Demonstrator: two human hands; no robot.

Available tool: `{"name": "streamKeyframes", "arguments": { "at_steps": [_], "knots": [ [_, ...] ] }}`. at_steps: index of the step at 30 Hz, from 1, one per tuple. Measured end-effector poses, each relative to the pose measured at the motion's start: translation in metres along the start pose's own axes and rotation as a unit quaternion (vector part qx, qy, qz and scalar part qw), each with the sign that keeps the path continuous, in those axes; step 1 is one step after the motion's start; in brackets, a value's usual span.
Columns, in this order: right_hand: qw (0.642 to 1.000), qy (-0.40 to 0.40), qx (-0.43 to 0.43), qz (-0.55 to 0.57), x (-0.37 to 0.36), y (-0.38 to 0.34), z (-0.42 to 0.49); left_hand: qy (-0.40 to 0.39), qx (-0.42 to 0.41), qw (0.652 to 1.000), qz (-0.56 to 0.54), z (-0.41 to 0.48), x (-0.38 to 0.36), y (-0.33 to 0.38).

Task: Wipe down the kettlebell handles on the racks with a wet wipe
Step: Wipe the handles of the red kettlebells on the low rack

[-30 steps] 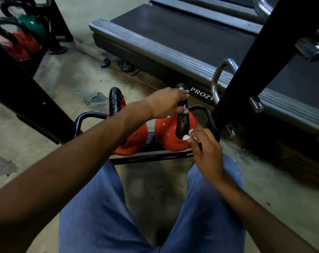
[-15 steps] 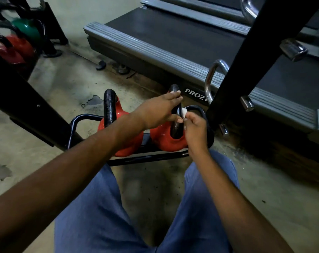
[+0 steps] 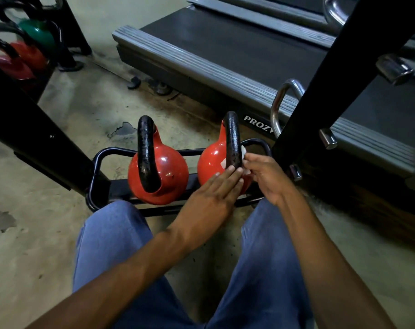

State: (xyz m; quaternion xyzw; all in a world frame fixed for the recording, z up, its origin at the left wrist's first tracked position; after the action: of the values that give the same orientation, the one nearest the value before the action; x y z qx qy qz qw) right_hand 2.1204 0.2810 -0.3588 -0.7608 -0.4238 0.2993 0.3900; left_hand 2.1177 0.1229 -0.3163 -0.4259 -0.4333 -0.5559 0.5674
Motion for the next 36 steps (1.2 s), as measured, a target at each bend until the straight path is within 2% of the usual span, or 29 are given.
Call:
{"name": "streamKeyframes", "arguments": {
  "at_steps": [3,8,13,16,18,19,21,22,23,24,25,26,27,28,29,32,34,36],
  "knots": [
    [1.0,0.019,0.0,-0.005,-0.007,-0.011,0.015,-0.002,-0.001,1.0,0.024,-0.003,-0.001,0.002],
    [1.0,-0.018,-0.009,-0.011,0.005,-0.002,0.013,-0.008,0.006,1.0,0.02,-0.002,-0.001,0.001],
    [0.99,0.108,0.008,0.092,0.007,0.008,0.007,-0.001,0.006,1.0,0.025,-0.006,0.001,0.005],
    [0.969,0.224,0.106,0.012,0.002,-0.002,-0.02,-0.001,0.016,1.0,0.01,-0.012,-0.005,0.007],
    [0.92,0.285,0.233,-0.138,-0.01,-0.013,-0.052,-0.008,0.016,1.0,0.008,-0.015,-0.012,0.009],
    [0.876,0.294,0.302,-0.237,-0.018,-0.019,-0.062,-0.009,0.013,1.0,0.013,-0.016,-0.015,0.01],
    [0.778,0.261,0.405,-0.402,-0.029,-0.033,-0.064,-0.014,0.01,1.0,0.021,-0.017,-0.02,0.013],
    [0.733,0.22,0.436,-0.473,-0.035,-0.041,-0.058,-0.016,0.011,1.0,0.023,-0.017,-0.022,0.013],
    [0.675,0.169,0.458,-0.553,-0.044,-0.047,-0.05,-0.016,0.013,1.0,0.022,-0.017,-0.023,0.013],
    [0.6,0.114,0.467,-0.64,-0.056,-0.048,-0.043,-0.012,0.014,1.0,0.02,-0.017,-0.023,0.013],
    [0.51,0.062,0.466,-0.72,-0.067,-0.046,-0.035,-0.009,0.013,1.0,0.017,-0.017,-0.024,0.013],
    [0.43,0.021,0.447,-0.784,-0.076,-0.045,-0.028,-0.008,0.011,1.0,0.014,-0.017,-0.024,0.013],
    [0.368,-0.002,0.407,-0.836,-0.082,-0.045,-0.019,-0.009,0.007,1.0,0.015,-0.017,-0.023,0.014],
    [0.322,-0.015,0.354,-0.878,-0.089,-0.049,-0.012,-0.009,0.004,1.0,0.021,-0.017,-0.023,0.014],
    [0.301,-0.023,0.297,-0.906,-0.094,-0.054,-0.005,-0.008,0.001,1.0,0.03,-0.017,-0.023,0.014],
    [0.335,-0.062,0.144,-0.929,-0.106,-0.067,0.007,-0.01,0.002,0.999,0.047,-0.017,-0.023,0.014],
    [0.341,-0.096,0.119,-0.927,-0.112,-0.067,0.005,-0.013,0.005,0.999,0.052,-0.018,-0.023,0.014],
    [0.334,-0.104,0.147,-0.925,-0.113,-0.066,-0.003,-0.015,0.005,0.999,0.051,-0.019,-0.024,0.014]
  ]
}}
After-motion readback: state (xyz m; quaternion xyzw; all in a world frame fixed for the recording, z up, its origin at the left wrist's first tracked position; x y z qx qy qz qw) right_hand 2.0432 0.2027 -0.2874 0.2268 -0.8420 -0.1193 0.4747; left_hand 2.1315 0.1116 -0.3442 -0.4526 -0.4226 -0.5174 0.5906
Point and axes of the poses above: each hand's wrist, its own z-axis towards the middle knuckle, its own x-axis out of the back of the hand, y = z × x, the point moved 7 cm from there along z, towards the middle knuckle, and after that the axes turned 11 degrees about -x, right-handed, at the moved point
